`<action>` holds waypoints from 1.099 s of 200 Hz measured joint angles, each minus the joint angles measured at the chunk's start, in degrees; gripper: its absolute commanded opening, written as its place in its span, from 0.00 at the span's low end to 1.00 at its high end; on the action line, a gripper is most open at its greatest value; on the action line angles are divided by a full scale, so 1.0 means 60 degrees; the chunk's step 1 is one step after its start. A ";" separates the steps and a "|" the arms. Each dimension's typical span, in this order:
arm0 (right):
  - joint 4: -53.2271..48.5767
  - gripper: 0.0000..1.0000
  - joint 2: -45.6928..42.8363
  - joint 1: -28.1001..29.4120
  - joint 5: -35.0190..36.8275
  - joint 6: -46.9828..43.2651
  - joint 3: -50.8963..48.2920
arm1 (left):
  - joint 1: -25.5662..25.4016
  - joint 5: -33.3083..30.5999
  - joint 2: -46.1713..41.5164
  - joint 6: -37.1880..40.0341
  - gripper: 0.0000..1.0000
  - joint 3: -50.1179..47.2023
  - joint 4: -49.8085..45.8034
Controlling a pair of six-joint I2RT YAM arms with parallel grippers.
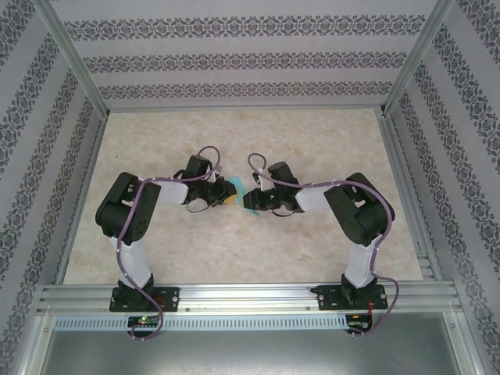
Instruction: Fold a paper plane with a square sheet of paper (pick it up from the middle)
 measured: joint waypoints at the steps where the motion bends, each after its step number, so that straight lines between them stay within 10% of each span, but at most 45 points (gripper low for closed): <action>1: -0.0004 0.18 0.0000 0.0000 0.0004 0.0000 -0.0004 | 0.0004 0.0000 0.0000 0.0000 0.19 0.0000 0.0000; 220: 0.0386 0.07 0.0004 -0.0441 -0.0379 0.0605 -0.0561 | -0.0568 0.0076 -0.0095 0.0098 0.20 -0.0040 0.0226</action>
